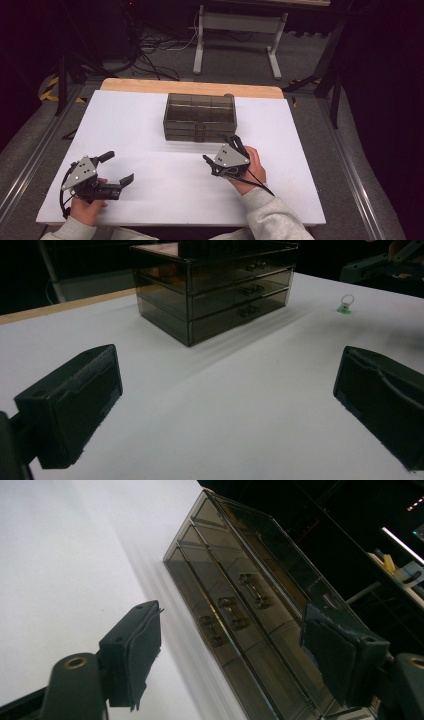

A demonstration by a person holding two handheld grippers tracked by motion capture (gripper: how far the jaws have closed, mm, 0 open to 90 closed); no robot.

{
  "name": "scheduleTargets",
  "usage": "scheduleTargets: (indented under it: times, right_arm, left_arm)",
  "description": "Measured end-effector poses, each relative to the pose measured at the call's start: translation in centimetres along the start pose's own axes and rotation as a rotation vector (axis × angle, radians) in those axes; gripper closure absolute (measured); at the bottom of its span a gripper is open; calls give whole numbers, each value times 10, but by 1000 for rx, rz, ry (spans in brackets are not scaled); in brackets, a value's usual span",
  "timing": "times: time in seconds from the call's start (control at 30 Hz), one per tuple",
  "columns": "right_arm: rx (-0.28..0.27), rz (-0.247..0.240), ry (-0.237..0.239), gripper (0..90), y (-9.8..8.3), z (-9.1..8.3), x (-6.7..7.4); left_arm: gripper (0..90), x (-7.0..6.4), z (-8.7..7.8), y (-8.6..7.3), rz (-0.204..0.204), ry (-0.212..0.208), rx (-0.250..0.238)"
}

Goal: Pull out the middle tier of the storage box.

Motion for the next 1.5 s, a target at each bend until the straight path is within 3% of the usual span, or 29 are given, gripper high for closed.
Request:
scheduleTargets:
  times: [0.27,0.3,0.4,0.43,0.6,0.63,0.93,1.5]
  right_arm:
    - [59,-86,-58,311,0,2,0]
    - [66,-121,-79,322,1,3,1]
    - [78,-150,-100,341,1,3,3]
    - [87,-188,-127,352,1,4,4]
    - [106,-238,-161,358,1,6,7]
    - [113,-271,-175,362,1,6,8]
    - [148,-397,-257,393,1,14,12]
    - [232,-554,-356,458,-7,27,19]
  left_arm:
    - [2,0,0,0,1,1,1]
    - [3,0,0,0,-4,1,0]
    - [3,0,0,0,-6,0,1]
    - [3,0,1,0,-6,-1,1]
    - [3,0,0,0,-5,0,0]
    - [3,0,0,0,-6,0,0]
    - [2,0,1,0,-7,-2,1]
    - [2,0,0,0,0,-1,1]
Point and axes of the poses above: each handheld gripper's, and its own axes: z roughly forward along the jaws, y roughly out of its top, x roughly to its left, the point moved 8 cm from there along z, roughly forward along the jaws, and after that the axes turned 4 degrees about -z, right-handed, at the moved point
